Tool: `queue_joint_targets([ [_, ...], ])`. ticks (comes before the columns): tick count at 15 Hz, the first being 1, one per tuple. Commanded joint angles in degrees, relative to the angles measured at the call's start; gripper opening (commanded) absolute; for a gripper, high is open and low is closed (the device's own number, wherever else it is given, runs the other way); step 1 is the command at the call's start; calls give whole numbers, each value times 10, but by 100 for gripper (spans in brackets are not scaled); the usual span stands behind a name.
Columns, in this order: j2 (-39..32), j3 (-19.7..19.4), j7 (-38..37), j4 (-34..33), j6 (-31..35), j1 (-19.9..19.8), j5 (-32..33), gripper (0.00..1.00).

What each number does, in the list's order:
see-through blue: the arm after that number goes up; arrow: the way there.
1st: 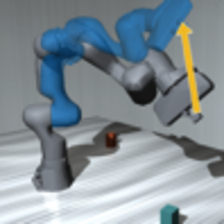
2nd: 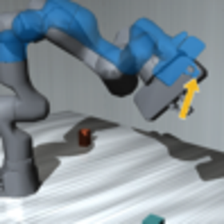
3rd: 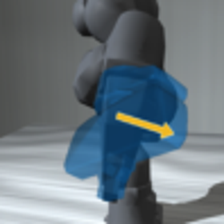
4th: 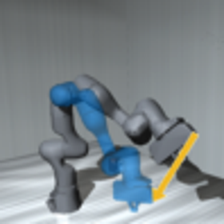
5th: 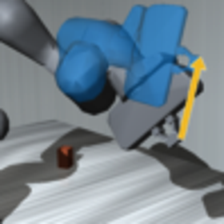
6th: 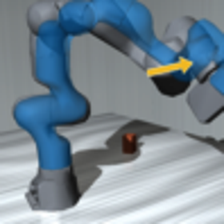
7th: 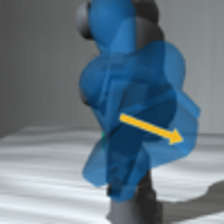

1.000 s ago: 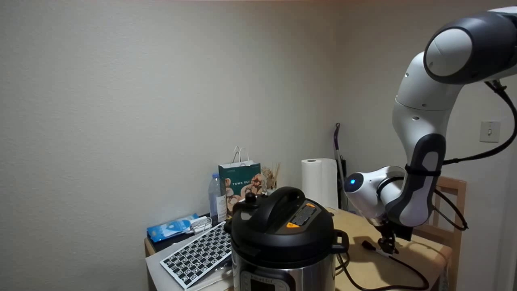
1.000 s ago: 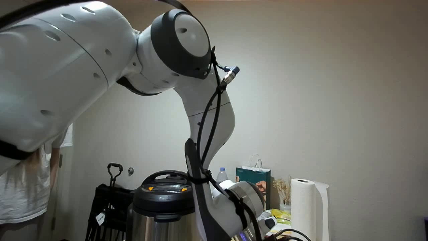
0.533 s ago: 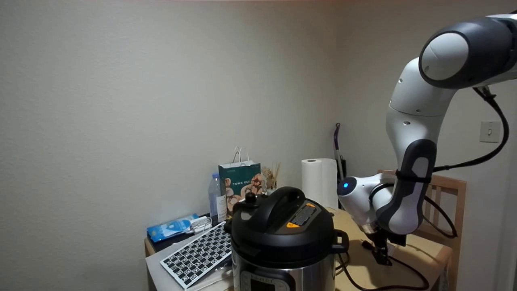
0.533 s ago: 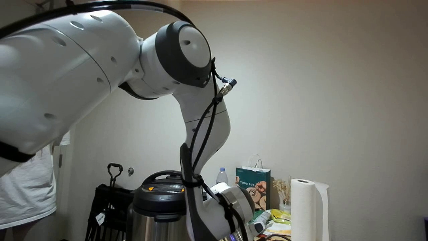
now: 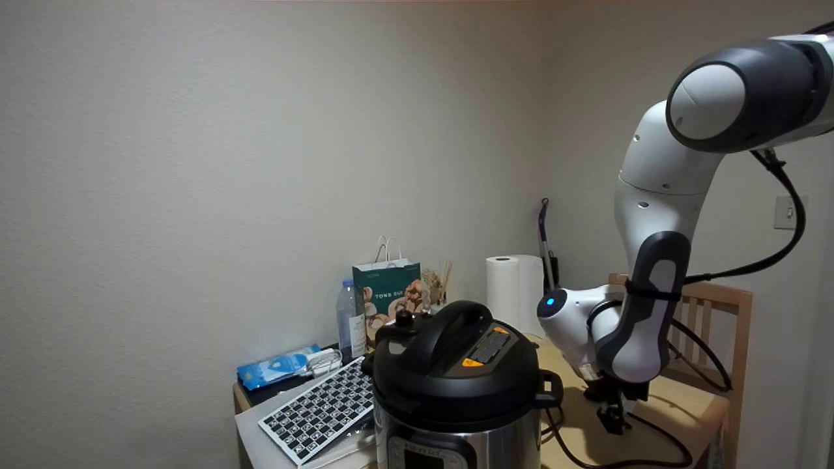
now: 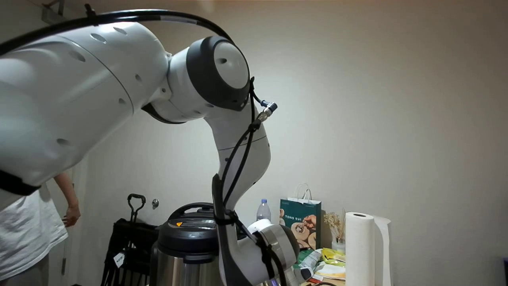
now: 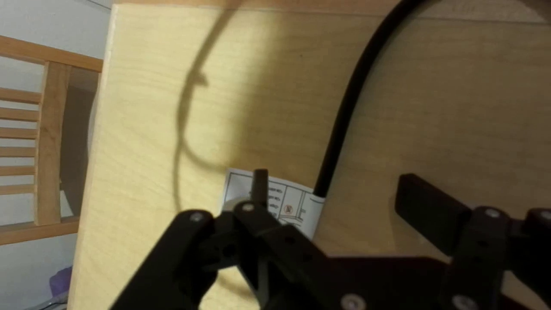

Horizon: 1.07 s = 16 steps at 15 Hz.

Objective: Pick up the cable

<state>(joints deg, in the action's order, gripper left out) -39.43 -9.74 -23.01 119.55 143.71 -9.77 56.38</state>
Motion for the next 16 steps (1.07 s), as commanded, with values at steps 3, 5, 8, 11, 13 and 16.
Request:
queue_joint_targets([
  [3, 20, 11, 134, 13, 15, -30, -106, 37],
  [5, 28, 14, 190, 16, 17, -40, -148, 25],
  [8, 39, 20, 291, 11, -1, -62, -226, 6],
  [11, 31, 17, 384, -23, -55, -78, -306, 2],
  [13, 18, 8, 427, -55, -102, -81, -327, 5],
  [16, 19, -7, 416, -56, -94, -69, -318, 34],
])
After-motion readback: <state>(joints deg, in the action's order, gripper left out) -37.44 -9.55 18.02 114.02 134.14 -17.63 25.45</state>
